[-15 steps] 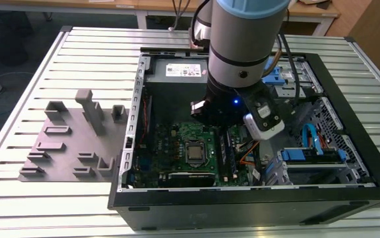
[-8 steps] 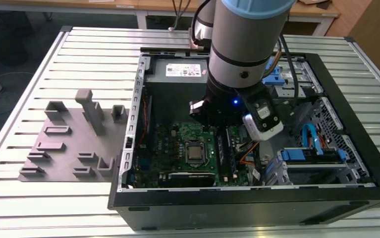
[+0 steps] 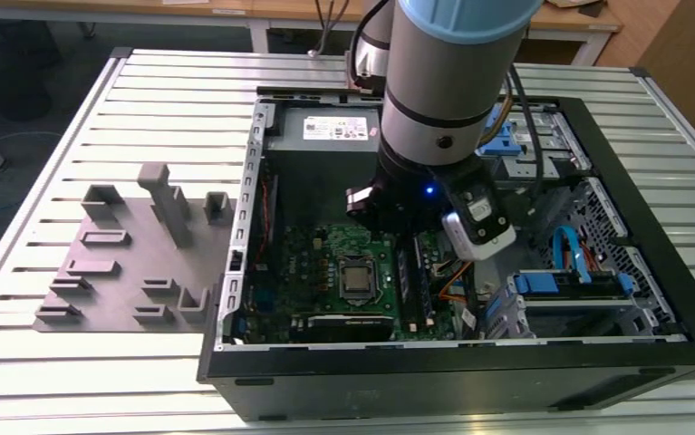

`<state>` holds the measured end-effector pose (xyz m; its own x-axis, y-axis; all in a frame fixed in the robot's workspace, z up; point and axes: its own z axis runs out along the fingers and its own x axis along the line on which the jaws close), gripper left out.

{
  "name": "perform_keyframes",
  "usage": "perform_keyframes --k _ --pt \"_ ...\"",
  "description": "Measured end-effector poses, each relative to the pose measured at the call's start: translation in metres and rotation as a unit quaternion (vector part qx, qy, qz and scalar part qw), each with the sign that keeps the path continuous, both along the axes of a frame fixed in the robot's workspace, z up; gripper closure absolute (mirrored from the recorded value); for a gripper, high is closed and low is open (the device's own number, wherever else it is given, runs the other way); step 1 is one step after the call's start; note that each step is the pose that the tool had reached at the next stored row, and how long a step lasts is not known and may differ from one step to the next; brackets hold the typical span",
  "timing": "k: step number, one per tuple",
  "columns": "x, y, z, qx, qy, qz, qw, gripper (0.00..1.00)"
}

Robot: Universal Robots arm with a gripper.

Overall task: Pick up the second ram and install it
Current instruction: 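Insert the second ram into the second slot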

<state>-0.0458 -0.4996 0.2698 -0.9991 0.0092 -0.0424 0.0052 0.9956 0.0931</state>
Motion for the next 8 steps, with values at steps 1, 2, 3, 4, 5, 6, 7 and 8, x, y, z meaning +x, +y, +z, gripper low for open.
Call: perform_keyframes --k 1,2,3,4,5,6,7,8 --pt "0.0 0.0 -0.0005 0.0 0.0 0.0 1.0 0.89" --pt "0.0 0.0 -0.0011 0.0001 0.0 0.0 1.0 0.89" --pt "0.0 0.0 -0.0016 0.0 0.0 0.0 1.0 0.89" --pt "0.0 0.0 -0.0022 0.0 0.0 0.0 1.0 0.89" --pt "0.0 0.0 -0.0029 0.0 0.0 0.0 1.0 0.89" --pt "0.0 0.0 -0.0035 0.0 0.0 0.0 1.0 0.89" --pt "0.0 0.0 -0.0041 0.0 0.0 0.0 1.0 0.89" --pt "0.0 0.0 -0.0048 0.0 0.0 0.0 1.0 0.89"
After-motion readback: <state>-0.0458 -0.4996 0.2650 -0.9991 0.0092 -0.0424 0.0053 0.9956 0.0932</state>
